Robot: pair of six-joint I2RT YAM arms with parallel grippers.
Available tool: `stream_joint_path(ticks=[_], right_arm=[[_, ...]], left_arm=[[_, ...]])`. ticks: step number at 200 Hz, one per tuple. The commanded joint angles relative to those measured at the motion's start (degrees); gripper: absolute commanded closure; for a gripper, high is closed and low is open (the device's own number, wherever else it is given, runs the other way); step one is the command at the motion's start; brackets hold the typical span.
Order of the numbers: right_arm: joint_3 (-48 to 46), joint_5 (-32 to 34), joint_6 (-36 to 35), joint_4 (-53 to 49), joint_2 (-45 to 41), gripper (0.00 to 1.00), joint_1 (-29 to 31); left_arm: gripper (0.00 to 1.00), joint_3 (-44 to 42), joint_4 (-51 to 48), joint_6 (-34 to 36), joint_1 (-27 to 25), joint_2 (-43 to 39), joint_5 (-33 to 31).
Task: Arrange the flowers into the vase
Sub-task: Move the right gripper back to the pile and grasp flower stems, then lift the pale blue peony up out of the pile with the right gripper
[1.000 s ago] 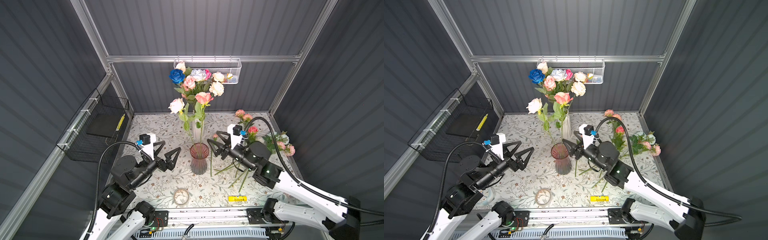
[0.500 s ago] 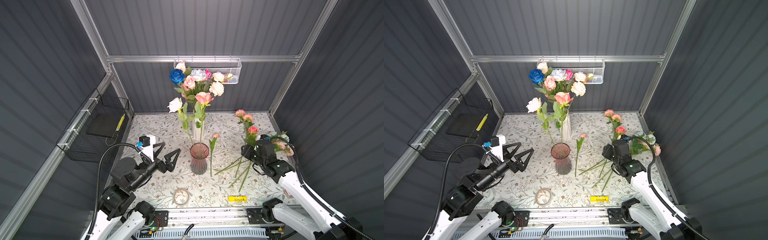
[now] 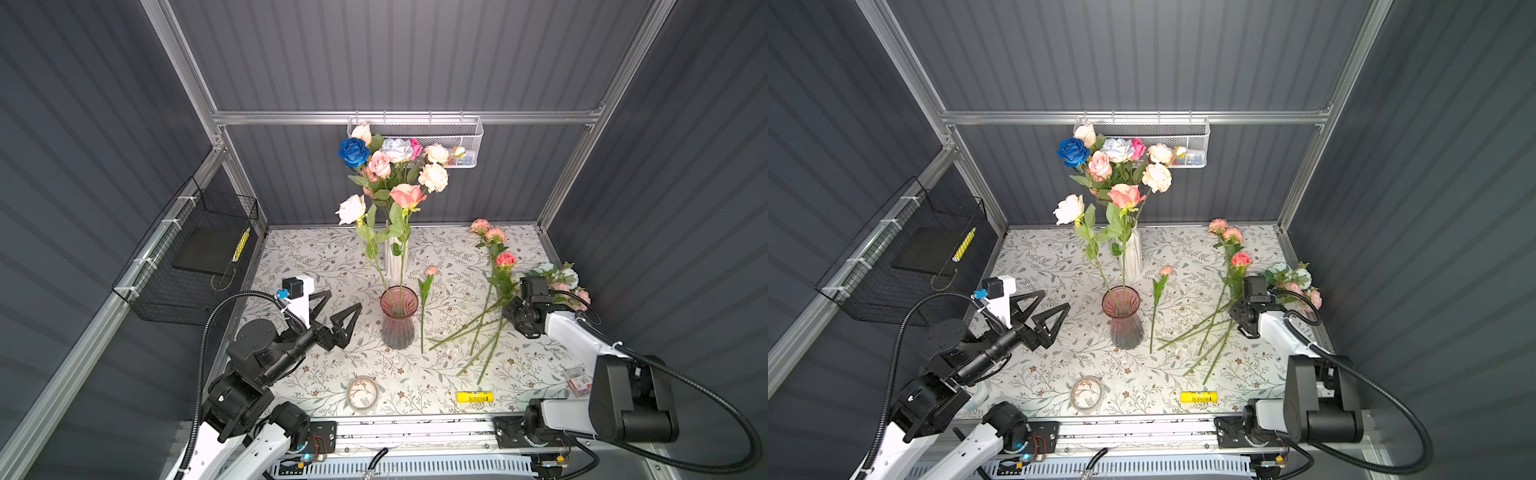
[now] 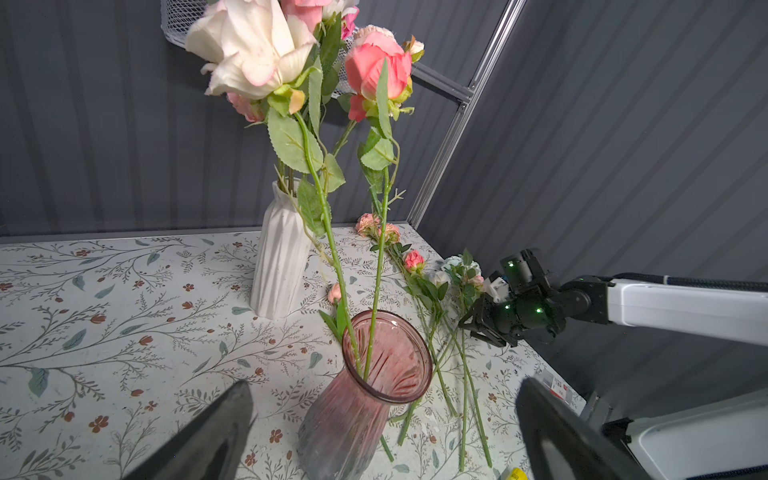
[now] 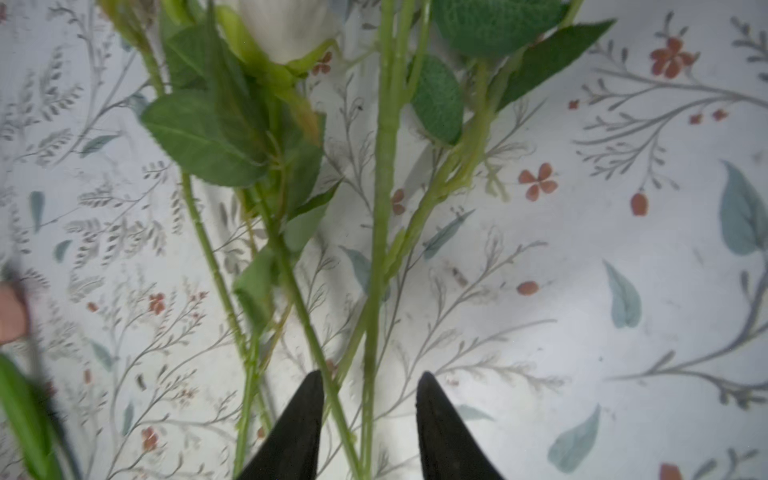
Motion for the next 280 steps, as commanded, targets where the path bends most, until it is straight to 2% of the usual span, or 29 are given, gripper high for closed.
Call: stream_joint_path(ticks=[1, 85, 152, 182, 240, 280], right_arm=[[2.47, 3.09, -1.08, 1.49, 1.81, 0.61, -1.25], [4.82, 4.35, -2.94, 2.00, 2.61, 0.66, -2.74], [9.31, 3.46, -3.87, 2.90, 10.26, 0.73, -3.09], [10.96, 3.41, -3.62, 1.17, 12.17, 0.73, -3.09], [9.65, 2.54, -3.07, 1.37, 6.48, 0.74, -3.07], [11.51, 1.53, -1.56, -1.39, 9.83, 0.73, -3.27]], left_arm=[[0.00, 1.33, -0.63, 0.31, -0.30, -0.92, 0.77], [0.00, 0.69, -0.62, 0.43, -0.31, -2.24, 0.15], [0.00, 1.14, -0.72, 0.41, -0.36, -1.25, 0.07], [0.00, 1.42, -0.72, 0.22, -0.30, -1.01, 0.08], [0.00, 1.38, -0.38, 0.17, -0.30, -0.59, 0.25], [0.00, 1.07, -0.11, 0.44, -0.32, -0.69, 0.18]])
